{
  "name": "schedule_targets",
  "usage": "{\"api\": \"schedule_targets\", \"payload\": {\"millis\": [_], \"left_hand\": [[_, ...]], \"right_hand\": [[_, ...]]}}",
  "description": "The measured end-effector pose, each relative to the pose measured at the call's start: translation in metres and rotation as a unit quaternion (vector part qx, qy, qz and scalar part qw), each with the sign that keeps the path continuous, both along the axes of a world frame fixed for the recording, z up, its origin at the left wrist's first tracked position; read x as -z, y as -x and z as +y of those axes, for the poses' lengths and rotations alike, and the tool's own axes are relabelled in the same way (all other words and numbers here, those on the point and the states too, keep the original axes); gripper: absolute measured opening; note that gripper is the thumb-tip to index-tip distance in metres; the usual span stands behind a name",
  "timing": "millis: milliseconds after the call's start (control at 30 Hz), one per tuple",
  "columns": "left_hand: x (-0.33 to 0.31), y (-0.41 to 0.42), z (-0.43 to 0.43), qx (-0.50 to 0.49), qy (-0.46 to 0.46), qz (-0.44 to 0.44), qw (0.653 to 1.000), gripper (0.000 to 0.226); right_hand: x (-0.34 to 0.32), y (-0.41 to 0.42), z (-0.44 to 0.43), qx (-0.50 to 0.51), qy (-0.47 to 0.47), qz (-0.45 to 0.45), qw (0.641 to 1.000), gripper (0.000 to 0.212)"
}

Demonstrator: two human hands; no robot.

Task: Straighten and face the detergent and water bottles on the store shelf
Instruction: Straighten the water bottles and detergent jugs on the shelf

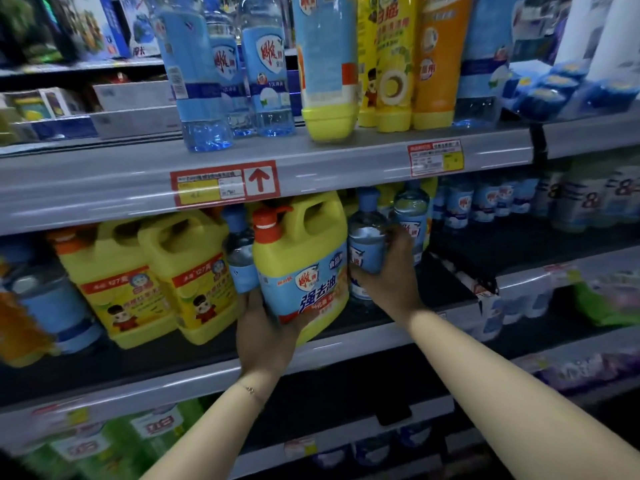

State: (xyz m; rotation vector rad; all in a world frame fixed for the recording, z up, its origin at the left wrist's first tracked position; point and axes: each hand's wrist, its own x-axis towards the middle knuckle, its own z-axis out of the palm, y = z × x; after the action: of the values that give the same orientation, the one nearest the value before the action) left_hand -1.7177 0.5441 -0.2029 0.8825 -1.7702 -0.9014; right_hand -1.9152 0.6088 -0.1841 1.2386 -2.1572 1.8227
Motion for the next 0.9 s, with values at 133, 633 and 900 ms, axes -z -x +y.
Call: {"api": "schedule_targets", "payload": {"millis": [133,633,900], "left_hand": [[-0.001,0.002,0.006,-0.019,-0.015,-0.021,1.000,0.077],[0.020,0.073,0.001,0.044,-0.016,-0.029,0.998,0.075],[0.007,0.074,0.021,-0.012,0.121,-0.040,0.992,0.095]], "right_hand": [[0.006,0.006,-0.006,-0.041,-0.003,-0.085,0.996,0.059],[0.000,0.037,0.060,0.058,0.036,-0.109,0.992,0.055],[-0.012,0.034,0.075,0.045,0.026,-0.080,0.995,0.056]]}}
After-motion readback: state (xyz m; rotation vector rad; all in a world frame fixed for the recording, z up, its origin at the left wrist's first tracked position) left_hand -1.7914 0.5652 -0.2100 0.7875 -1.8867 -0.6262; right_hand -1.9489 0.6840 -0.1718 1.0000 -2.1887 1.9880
